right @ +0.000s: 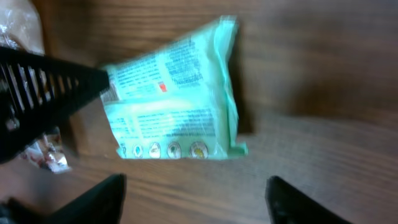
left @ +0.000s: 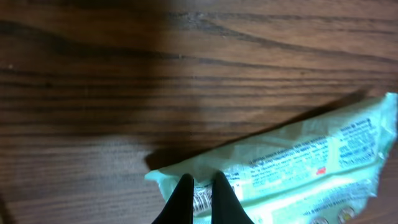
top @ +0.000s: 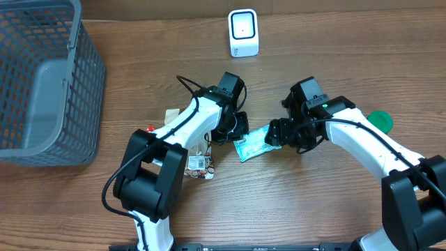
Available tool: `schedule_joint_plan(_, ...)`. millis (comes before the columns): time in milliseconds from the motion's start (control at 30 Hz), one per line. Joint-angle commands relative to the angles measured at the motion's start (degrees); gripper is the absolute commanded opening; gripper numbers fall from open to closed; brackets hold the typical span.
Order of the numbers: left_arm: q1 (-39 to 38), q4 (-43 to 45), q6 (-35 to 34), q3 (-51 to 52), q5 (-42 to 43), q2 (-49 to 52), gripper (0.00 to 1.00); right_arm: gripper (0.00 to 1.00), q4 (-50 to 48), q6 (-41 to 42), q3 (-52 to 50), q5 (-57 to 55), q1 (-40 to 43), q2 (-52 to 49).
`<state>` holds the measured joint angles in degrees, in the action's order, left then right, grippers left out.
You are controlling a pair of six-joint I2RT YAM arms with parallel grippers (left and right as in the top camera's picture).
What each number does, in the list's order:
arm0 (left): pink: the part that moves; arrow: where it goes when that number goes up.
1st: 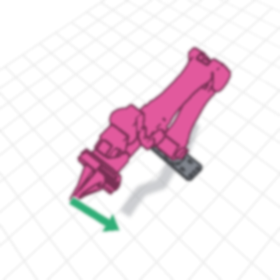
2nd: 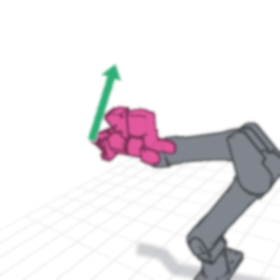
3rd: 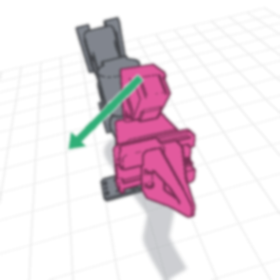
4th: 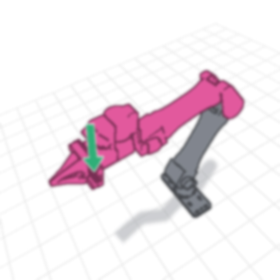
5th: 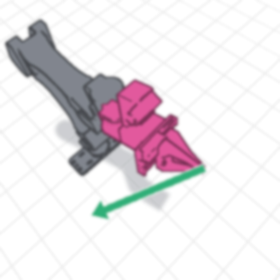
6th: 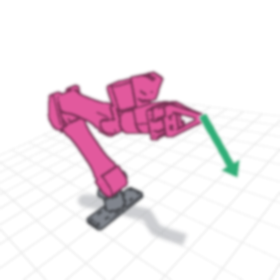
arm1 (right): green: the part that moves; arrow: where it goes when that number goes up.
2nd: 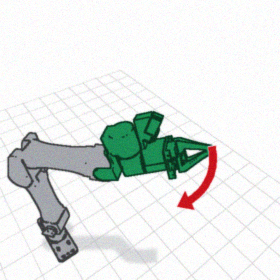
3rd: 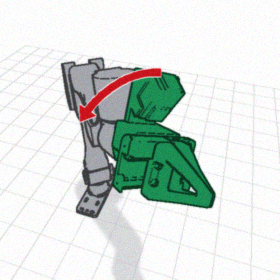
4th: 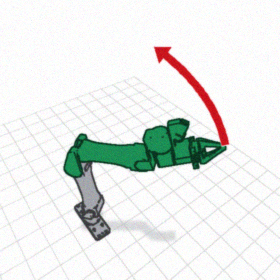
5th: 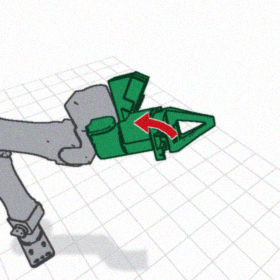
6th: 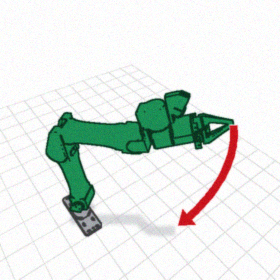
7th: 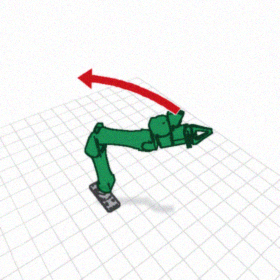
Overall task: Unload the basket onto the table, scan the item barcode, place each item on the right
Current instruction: 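Move the left gripper over the wipes pack's left end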
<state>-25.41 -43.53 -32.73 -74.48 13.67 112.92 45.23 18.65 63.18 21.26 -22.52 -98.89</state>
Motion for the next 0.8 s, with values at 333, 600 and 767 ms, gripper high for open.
schedule_joint_plan(333,-0.9,-0.7,-0.7,0.5,-0.8,1.3,0.04,0.23,-11.1,8.7,-9.0,4.6,0.0,0.4)
schedule_joint_plan(600,-1.7,-0.8,-2.1,0.5,-0.7,3.4,0.04,0.23,-18.5,11.8,-11.8,2.8,0.0,0.4)
schedule_joint_plan(767,-1.6,-0.8,-2.2,0.5,-0.5,4.3,0.04,0.09,-18.4,11.8,-10.3,8.4,0.3,0.6)
